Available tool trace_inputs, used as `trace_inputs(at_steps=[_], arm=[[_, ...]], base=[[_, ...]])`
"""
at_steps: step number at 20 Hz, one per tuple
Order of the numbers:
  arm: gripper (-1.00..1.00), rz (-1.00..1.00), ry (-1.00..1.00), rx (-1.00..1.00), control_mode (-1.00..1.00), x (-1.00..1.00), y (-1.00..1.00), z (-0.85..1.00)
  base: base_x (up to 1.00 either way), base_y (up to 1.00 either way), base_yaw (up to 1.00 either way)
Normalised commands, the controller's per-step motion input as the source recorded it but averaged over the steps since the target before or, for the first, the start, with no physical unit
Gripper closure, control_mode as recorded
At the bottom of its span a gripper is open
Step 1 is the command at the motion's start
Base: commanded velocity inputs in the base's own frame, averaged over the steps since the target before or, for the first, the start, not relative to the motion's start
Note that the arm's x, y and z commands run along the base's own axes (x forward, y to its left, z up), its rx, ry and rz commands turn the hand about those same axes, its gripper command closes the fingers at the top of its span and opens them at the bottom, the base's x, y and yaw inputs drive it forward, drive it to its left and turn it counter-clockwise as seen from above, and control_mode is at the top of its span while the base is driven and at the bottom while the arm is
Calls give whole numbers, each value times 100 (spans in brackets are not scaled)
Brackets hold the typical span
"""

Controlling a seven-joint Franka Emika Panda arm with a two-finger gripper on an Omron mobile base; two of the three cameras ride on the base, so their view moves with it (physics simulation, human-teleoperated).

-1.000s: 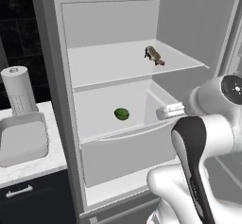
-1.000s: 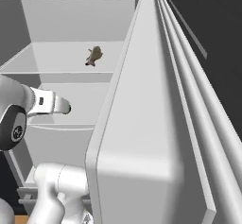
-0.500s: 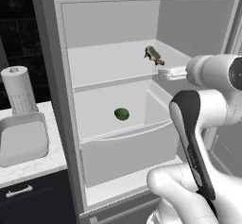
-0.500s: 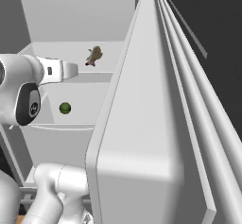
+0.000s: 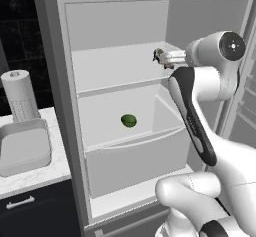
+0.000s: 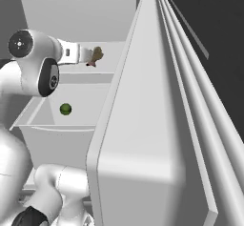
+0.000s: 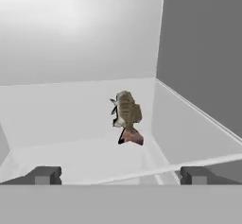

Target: Place one avocado and one fish in each tupperware on the nearby counter, to pack two identical lunches.

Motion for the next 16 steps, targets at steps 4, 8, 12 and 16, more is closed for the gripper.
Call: trace_inputs(at_steps=[4, 8, 12, 16], arm=[[-100, -9, 20, 0, -100, 100, -3, -15], [-100, -12, 24, 0, -100, 100, -9, -17], [-100, -4, 14, 0, -100, 85, 0, -7], [-100, 0, 19, 0, -100, 76, 0, -19]], base=[[0, 0, 0], [0, 0, 0], [0, 0, 0], [0, 0, 0]])
